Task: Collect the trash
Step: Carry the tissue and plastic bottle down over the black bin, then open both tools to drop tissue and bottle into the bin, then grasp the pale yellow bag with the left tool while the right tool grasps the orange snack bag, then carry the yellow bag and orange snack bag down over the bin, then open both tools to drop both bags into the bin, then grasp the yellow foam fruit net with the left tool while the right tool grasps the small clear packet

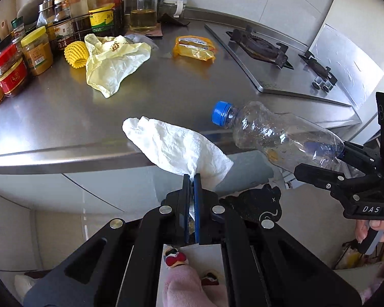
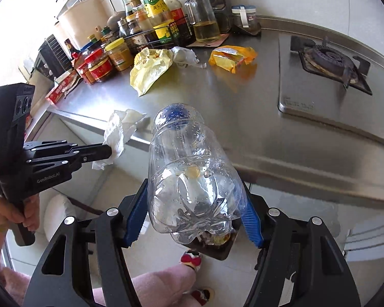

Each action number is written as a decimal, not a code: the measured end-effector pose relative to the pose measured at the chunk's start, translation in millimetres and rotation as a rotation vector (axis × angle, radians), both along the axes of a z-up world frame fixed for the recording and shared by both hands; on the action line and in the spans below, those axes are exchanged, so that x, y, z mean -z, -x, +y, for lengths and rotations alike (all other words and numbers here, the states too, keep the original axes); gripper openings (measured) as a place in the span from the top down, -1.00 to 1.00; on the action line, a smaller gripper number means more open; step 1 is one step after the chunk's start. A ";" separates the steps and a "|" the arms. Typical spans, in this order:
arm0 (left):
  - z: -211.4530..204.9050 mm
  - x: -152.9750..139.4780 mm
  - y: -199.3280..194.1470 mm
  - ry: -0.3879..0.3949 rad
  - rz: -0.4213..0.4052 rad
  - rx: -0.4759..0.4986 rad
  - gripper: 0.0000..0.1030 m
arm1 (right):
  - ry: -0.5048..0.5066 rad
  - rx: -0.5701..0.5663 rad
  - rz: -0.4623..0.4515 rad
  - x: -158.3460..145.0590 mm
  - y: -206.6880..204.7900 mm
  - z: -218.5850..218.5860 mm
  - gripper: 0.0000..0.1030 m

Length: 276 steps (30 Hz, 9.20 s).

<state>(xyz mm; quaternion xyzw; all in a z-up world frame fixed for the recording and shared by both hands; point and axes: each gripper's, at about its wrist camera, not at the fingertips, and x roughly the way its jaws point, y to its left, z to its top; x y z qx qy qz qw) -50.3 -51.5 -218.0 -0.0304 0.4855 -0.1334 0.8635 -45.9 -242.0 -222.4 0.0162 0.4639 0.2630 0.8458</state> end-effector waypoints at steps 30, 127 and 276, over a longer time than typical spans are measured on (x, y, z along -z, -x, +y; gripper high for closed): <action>-43.5 212.8 -17.2 0.086 0.361 0.012 0.97 | 0.100 0.101 0.255 226.2 17.2 2.0 -0.23; 121.7 13.2 -223.5 0.053 0.071 -0.151 0.23 | 0.105 0.186 -0.010 21.0 -280.4 82.8 0.69; 189.4 -14.8 -235.5 -0.001 -0.028 -0.287 -0.84 | 0.153 0.171 -0.123 -10.4 -238.3 137.6 -0.90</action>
